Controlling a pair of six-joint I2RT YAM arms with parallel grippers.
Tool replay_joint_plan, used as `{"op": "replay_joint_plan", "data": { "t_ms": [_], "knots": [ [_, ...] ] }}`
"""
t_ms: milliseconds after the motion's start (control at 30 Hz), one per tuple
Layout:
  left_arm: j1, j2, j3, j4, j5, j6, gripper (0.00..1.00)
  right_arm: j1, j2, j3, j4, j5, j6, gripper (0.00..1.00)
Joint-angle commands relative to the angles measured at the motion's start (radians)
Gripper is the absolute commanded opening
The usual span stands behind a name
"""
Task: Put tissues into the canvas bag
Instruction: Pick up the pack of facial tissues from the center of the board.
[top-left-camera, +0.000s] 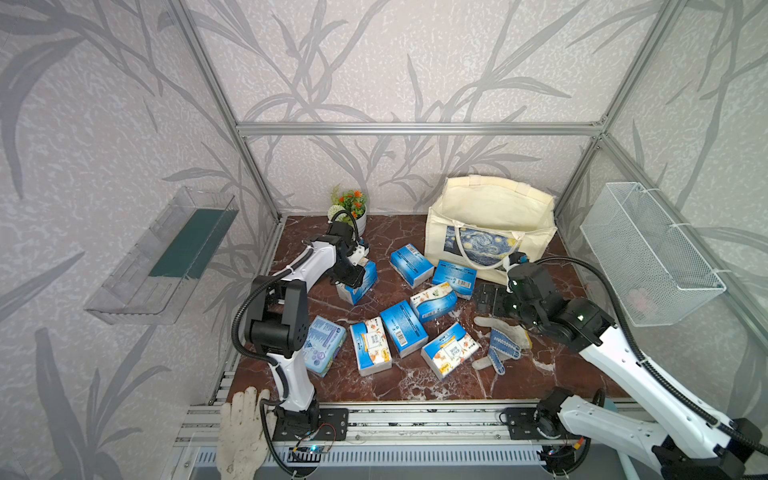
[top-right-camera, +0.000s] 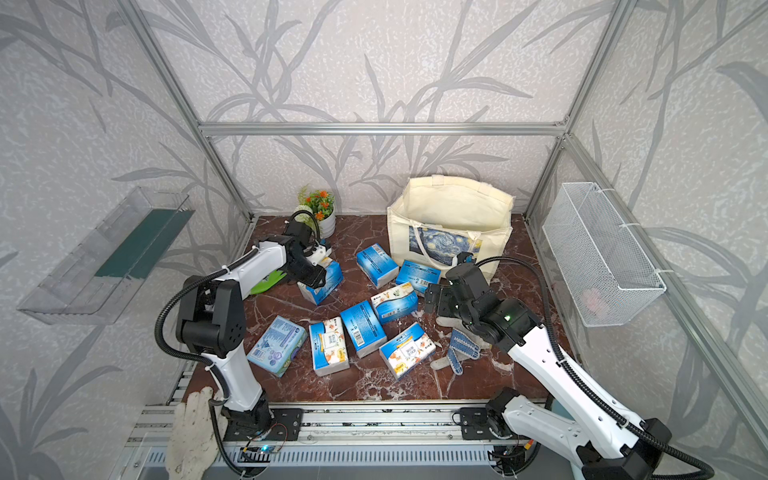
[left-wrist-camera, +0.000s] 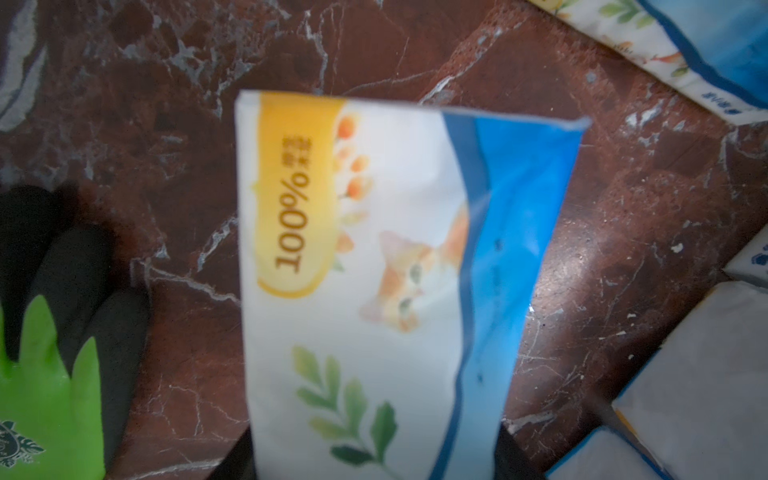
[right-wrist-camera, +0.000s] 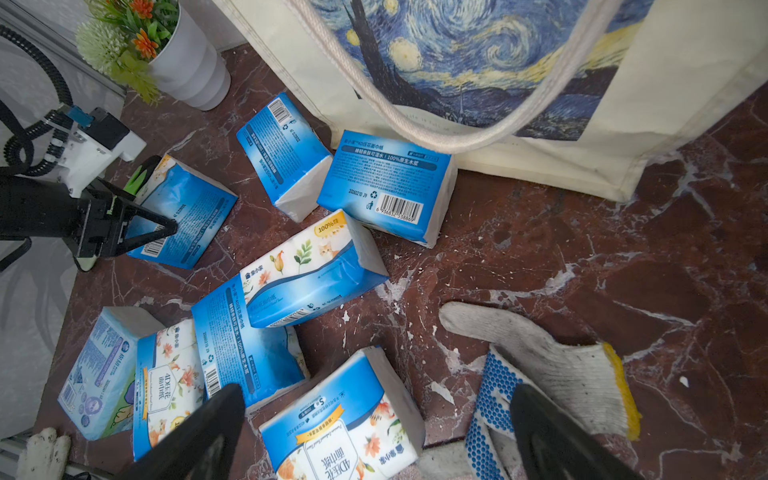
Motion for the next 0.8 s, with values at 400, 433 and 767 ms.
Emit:
{"op": "replay_joint_plan", "data": {
  "t_ms": [400,433,767],
  "knots": [
    [-0.038,-0.056,0.441,-0.276,-0.016,-0.082,0.48,-0.032,-0.001,-0.025,0.010,-0.013,-0.058,1.00],
    [-0.046,-0.050,0.490,-0.296,-0.012,-0.084,0.48,-0.033,0.000,-0.026,0.010,-0.014,-0.060,1.00],
    [-0.164,0.077,1.013,-0.420,-0.009,-0.169,0.48,-0.045,0.016,-0.046,-0.038,-0.005,-0.088,1.00]
  ]
}}
